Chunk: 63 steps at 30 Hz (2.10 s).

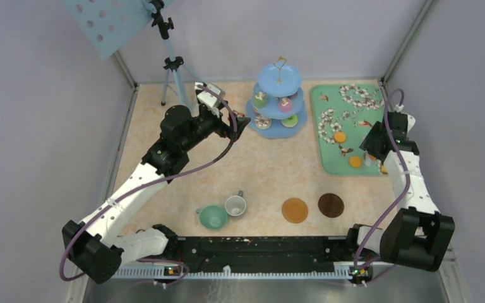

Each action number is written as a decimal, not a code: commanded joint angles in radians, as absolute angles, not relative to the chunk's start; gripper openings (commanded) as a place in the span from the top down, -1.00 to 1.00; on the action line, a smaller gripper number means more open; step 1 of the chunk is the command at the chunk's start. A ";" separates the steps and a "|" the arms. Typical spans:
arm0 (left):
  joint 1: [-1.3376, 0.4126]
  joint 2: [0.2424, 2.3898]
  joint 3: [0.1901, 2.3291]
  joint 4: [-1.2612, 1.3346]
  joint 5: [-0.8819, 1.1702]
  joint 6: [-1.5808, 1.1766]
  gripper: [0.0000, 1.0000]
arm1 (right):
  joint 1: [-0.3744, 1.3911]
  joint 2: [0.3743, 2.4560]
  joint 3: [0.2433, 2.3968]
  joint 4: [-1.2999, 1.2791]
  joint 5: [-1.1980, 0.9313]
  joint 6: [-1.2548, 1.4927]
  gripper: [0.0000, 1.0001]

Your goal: Serve the afternoon tea

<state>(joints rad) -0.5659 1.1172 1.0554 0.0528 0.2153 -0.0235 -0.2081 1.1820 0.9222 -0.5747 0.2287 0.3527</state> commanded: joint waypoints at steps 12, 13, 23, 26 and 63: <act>-0.573 1.101 1.051 0.097 0.221 -0.026 -0.97 | -0.227 1.316 0.956 -0.468 0.201 0.340 -0.03; -0.572 1.101 1.051 0.097 0.220 -0.026 -0.97 | -0.228 1.325 0.960 -0.467 0.205 0.340 0.03; -0.572 1.105 1.051 0.097 0.218 -0.024 -0.97 | -0.233 1.351 0.944 -0.451 0.193 0.347 -0.01; -0.573 1.107 1.050 0.097 0.218 -0.025 -0.97 | -0.232 1.347 0.941 -0.449 0.185 0.338 0.16; -0.573 1.114 1.051 0.093 0.202 -0.015 -0.97 | 0.486 1.477 1.294 -0.320 -0.018 0.346 0.43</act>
